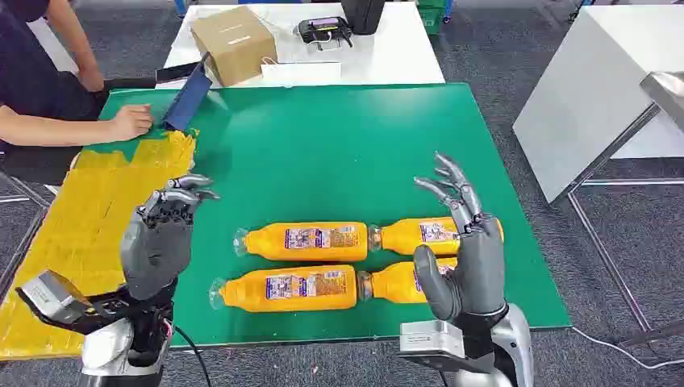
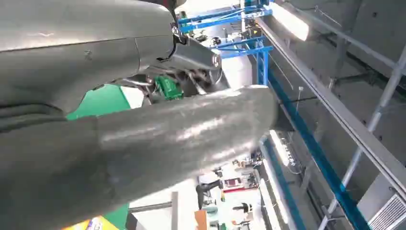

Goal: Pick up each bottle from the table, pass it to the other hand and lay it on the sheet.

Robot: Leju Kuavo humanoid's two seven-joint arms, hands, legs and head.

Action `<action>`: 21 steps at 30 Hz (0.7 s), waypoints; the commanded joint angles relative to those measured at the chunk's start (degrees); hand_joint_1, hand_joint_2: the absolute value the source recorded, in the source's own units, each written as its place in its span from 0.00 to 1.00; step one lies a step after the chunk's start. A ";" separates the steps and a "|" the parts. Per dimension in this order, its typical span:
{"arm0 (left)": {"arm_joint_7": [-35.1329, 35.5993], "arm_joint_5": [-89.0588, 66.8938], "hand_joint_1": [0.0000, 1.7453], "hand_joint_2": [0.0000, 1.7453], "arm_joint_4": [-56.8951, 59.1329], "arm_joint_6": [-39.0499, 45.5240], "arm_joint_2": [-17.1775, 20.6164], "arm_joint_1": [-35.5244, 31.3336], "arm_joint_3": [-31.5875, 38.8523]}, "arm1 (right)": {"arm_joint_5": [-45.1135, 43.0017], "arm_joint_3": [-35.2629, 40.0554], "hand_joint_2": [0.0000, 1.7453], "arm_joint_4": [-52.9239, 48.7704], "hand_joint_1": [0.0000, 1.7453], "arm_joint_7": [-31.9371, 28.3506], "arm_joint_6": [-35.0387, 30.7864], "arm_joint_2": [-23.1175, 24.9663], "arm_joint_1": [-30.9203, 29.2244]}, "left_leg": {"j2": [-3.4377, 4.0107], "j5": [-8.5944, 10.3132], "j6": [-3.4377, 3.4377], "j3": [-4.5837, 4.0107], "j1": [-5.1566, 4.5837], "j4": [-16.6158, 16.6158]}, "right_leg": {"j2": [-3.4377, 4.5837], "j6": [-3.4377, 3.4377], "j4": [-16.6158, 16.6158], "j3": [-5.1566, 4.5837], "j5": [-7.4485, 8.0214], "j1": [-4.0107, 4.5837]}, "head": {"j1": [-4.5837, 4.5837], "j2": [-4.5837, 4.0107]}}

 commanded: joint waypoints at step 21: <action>-2.35 -0.86 0.00 0.00 -0.08 13.53 3.95 1.06 5.91 | -33.85 -7.67 0.00 14.27 0.00 -8.28 3.67 -9.96 -5.27 | -0.09 -0.16 -0.04 0.47 0.05 -0.06 | 0.26 -0.08 -0.09 0.52 -0.14 -0.01 | -0.02 0.00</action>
